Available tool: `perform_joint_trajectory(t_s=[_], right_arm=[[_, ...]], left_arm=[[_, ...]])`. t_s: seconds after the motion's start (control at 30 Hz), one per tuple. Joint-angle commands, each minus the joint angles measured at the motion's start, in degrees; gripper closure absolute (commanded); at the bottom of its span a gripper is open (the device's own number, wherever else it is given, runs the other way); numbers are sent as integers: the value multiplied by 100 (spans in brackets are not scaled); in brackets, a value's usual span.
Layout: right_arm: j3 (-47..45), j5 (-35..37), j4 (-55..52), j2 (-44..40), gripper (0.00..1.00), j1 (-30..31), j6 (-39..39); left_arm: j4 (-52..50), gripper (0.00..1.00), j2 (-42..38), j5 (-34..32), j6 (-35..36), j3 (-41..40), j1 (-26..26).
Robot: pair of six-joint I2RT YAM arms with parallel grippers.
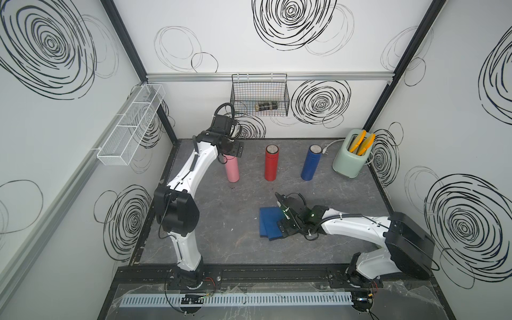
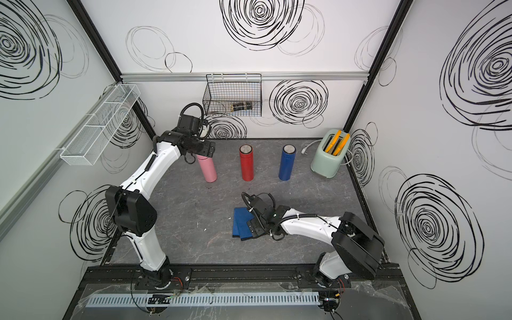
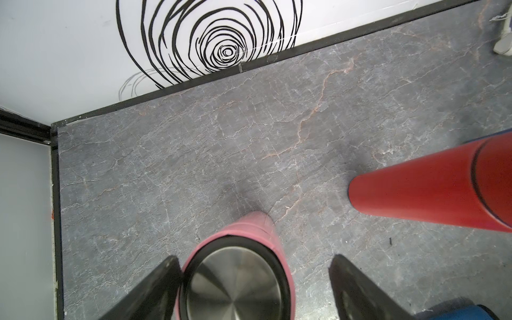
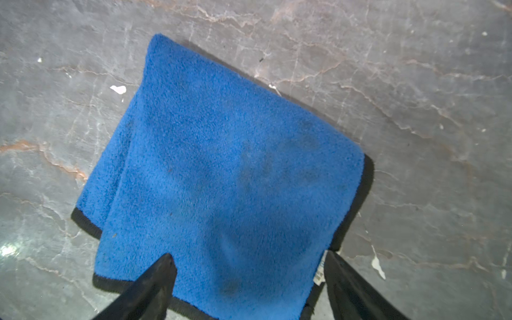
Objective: Wipe the surface of the thermos
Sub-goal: Pick up the cleaning item at the center of the board.
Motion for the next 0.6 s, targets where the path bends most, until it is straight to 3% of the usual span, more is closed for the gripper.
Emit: perform_joint_trajectory(t_s=[0.0, 0.57], right_arm=[[-54, -37, 42, 47, 14, 54, 154], [-20, -66, 85, 246, 14, 149, 160]], left_arm=[[185, 10, -269, -13, 101, -122, -45], [385, 6, -420, -235, 97, -204, -19]])
